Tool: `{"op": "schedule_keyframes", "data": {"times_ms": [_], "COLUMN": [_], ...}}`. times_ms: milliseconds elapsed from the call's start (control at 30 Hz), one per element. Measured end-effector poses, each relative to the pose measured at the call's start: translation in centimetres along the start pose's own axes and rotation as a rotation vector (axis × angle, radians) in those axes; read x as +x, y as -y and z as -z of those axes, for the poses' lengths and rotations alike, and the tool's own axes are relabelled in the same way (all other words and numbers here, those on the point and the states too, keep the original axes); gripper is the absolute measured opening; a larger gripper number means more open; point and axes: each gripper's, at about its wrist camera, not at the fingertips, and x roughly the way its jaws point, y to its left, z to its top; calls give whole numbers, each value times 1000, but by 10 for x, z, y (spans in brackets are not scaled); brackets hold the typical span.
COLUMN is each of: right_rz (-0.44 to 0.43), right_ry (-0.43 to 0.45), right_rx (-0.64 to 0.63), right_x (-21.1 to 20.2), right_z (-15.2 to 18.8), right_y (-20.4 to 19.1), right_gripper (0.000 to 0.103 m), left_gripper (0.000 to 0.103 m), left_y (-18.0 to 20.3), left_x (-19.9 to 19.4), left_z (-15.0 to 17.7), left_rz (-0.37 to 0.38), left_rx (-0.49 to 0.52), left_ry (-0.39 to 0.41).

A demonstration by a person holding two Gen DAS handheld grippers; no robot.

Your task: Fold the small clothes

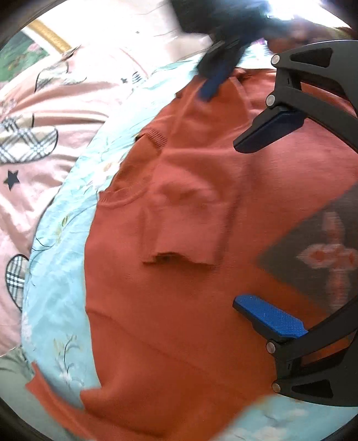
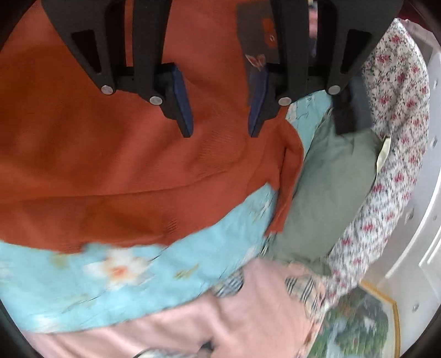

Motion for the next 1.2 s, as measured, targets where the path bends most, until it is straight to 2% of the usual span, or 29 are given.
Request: {"op": "schedule_keyframes", "data": {"times_ms": [67,133,167,200,233,300,400,467,533,700,800,1000,1033,1067,1100,1200], "right_rz": [25,51,67,88,109,165,244,279,320,408,438,511,496,491,483,481], "right_ry": [49,96,122,154,181,235,299,321,323,278,229,43,30,25,39,107], "right_rx": [34,69,84,102,118,150,172,190,203,209,197,152,140,117,119,138], "right_x": [-29,-55,-67,-80,-90,-111,-138,-151,-158,-153,-135,-80,-75,-73,-79,-104], "right_z": [10,20,25,29,31,34,34,34,32,24,12,-9,-10,-13,-16,-20], "right_y": [10,19,24,30,36,49,68,80,94,118,125,142,143,142,142,149], "right_gripper": [44,44,44,44,44,44,44,44,44,45,47,49,38,16,10,9], "left_gripper": [100,90,61,20,0,3,3,2,2,2,2,3,3,3,3,3], "left_y": [-5,-1,3,7,12,24,32,12,-15,-60,-59,-53,-50,-48,-43,-31], "left_x": [18,27,30,32,35,24,-30,-44,-37,-35,-26,-26,-26,-30,-31,-30], "left_z": [-17,-25,-28,-30,-32,-31,-23,-22,-23,-22,-21,-13,-14,-12,-13,-14], "left_rz": [1,-9,8,32,58,80,99,50,-17,-21,-48,-20,-22,-20,-10,7], "left_rx": [-14,12,36,50,60,93,121,92,44,-86,-62,-44,-36,-26,-14,17], "left_ry": [-16,3,1,-15,-38,-16,115,152,118,103,83,79,76,75,76,77]}}
